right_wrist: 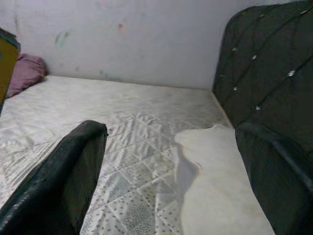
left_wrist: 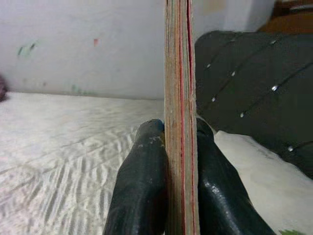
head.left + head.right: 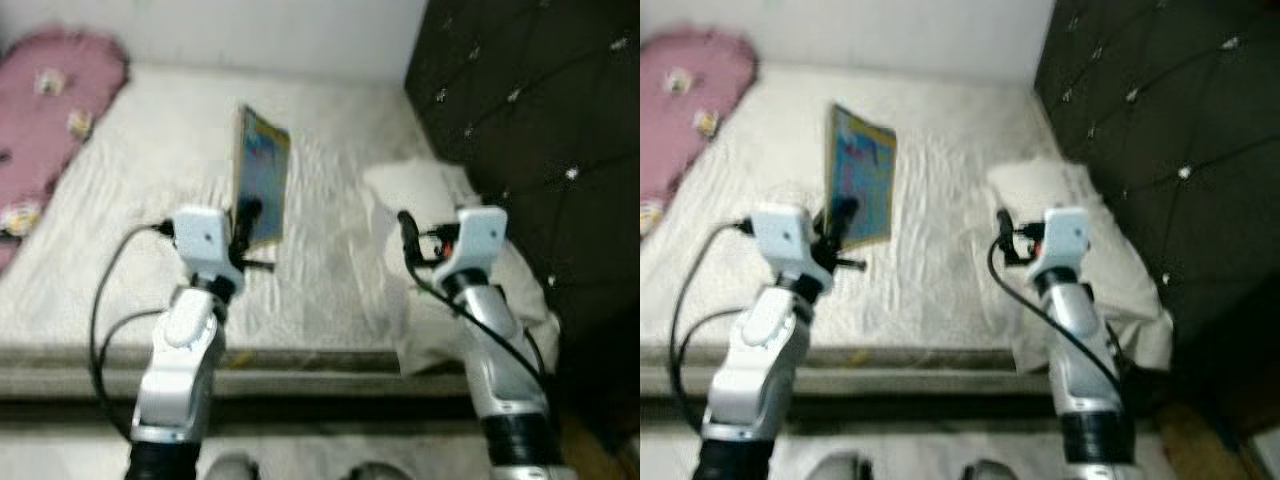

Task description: Clean up the room

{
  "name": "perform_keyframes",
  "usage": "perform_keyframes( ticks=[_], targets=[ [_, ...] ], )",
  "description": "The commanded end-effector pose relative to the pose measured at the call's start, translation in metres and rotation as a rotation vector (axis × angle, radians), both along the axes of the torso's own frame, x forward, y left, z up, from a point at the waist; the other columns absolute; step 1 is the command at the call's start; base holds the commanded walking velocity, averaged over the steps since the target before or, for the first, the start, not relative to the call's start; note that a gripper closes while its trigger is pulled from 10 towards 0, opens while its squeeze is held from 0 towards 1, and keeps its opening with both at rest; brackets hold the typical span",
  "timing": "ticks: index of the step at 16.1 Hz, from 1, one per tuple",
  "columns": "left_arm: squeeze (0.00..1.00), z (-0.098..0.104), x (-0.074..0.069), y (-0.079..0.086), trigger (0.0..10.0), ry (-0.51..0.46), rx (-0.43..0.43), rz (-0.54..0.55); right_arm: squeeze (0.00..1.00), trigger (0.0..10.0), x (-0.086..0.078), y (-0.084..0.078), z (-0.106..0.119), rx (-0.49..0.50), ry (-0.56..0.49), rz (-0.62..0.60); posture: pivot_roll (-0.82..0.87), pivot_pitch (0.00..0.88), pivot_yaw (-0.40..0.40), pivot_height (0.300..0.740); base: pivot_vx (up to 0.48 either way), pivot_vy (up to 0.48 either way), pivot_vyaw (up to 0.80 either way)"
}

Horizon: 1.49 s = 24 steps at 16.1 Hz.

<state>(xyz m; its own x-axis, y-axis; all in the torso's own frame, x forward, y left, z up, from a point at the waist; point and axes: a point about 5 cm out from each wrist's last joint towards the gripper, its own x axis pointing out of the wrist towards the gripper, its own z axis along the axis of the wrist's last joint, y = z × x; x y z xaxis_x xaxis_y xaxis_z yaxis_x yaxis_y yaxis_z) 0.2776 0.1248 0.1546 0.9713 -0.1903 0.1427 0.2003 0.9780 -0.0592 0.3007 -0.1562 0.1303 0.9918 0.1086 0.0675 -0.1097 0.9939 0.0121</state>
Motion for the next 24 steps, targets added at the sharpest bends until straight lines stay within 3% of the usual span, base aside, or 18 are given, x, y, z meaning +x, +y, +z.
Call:
perform_keyframes(
  ticks=[1,6,24],
  targets=[
    [0.00,0.0091,-0.0004,0.0074,10.0,-0.048,0.007,0.035,0.00,10.0,0.0001,0.0024,0.0038,0.006,-0.012,-0.002,-0.02,0.000,-0.079,0.740,0.000,0.000,0.00],
    [0.00,0.0131,-0.0023,0.0042,10.0,-0.077,-0.006,-0.023,0.00,10.0,-0.0009,0.0027,0.0035,0.001,-0.014,-0.001,-0.02,0.000,-0.076,0.740,0.056,0.000,0.00],
    [0.00,0.0141,-0.0034,0.0026,10.0,-0.077,-0.013,-0.046,0.00,10.0,-0.0015,0.0040,0.0033,0.001,-0.014,0.001,-0.02,0.000,-0.073,0.740,0.388,0.000,0.00]
  ],
)
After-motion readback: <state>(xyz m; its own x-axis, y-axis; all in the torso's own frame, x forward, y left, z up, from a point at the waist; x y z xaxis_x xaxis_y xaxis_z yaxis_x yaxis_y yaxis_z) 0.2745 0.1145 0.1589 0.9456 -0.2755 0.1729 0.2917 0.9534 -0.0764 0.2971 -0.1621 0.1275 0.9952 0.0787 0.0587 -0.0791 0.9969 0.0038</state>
